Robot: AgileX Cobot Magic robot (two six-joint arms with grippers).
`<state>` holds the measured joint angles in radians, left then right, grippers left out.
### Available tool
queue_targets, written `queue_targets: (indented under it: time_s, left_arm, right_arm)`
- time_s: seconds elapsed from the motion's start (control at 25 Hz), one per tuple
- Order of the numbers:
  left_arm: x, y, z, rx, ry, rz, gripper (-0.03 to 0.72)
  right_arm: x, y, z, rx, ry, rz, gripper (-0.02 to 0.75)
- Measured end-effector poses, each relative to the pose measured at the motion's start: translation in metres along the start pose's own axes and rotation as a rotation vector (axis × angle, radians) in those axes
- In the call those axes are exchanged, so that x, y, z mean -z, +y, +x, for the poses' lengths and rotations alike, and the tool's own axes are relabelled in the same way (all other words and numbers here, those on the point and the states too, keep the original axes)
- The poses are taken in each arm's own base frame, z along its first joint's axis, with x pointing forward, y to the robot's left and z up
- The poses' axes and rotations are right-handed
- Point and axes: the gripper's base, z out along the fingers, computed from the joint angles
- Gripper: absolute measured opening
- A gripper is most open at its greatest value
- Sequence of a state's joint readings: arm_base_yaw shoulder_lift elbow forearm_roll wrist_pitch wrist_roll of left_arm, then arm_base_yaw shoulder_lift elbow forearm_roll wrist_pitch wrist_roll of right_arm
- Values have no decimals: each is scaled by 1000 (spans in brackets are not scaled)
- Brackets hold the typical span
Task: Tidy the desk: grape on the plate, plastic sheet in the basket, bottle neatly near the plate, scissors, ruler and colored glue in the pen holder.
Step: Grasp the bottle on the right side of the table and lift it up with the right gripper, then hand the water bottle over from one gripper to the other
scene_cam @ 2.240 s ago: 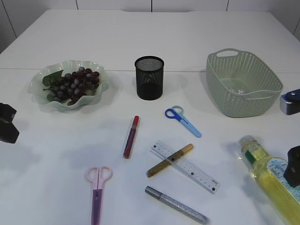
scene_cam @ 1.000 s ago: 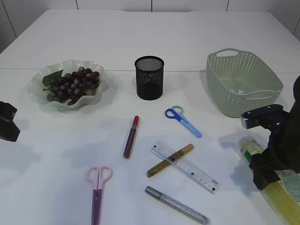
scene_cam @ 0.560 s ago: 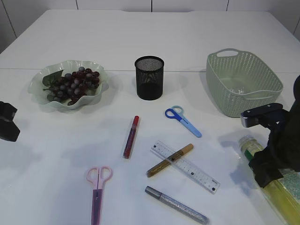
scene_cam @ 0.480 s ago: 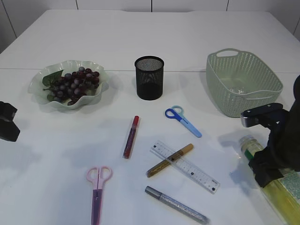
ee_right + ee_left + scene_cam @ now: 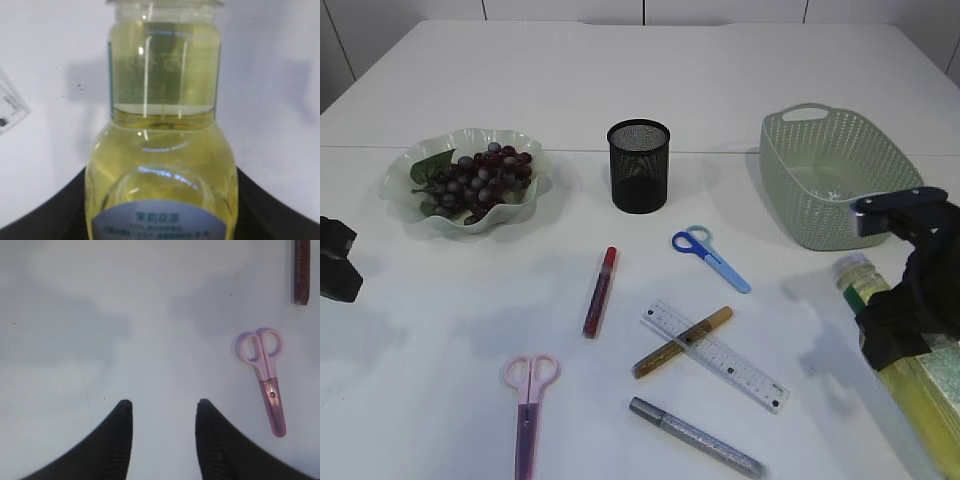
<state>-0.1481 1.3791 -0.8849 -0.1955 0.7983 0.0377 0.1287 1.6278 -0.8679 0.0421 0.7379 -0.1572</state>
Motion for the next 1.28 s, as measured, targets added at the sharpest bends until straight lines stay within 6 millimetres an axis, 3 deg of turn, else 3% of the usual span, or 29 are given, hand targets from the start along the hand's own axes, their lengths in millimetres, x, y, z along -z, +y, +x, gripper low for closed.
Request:
queue_targets:
  time_s: [0.16,0.4,0.64,0.88,1.12,1.28]
  left_arm:
    - [0,0,0,-2,0,0,309]
    - [0,0,0,-2,0,0,309]
    - [0,0,0,-2,-4,0,309]
    - [0,0,-7,-4,-80,-3,309]
    - [1,-3,-15,38,-162,35,309]
    - [2,-24,-15,-141,-202,118,309]
  right_arm:
    - [37,12,4,58,-118,-100,459]
    - [87,44,9,162,-362,-399,459]
    - [129,71,-3,287,-672,-723,459]
    - [148,79,-7,413,-896,-833,459]
    - [151,81,-6,476,-939,-843,459]
    - [155,82,-7,455,-974,-880,459]
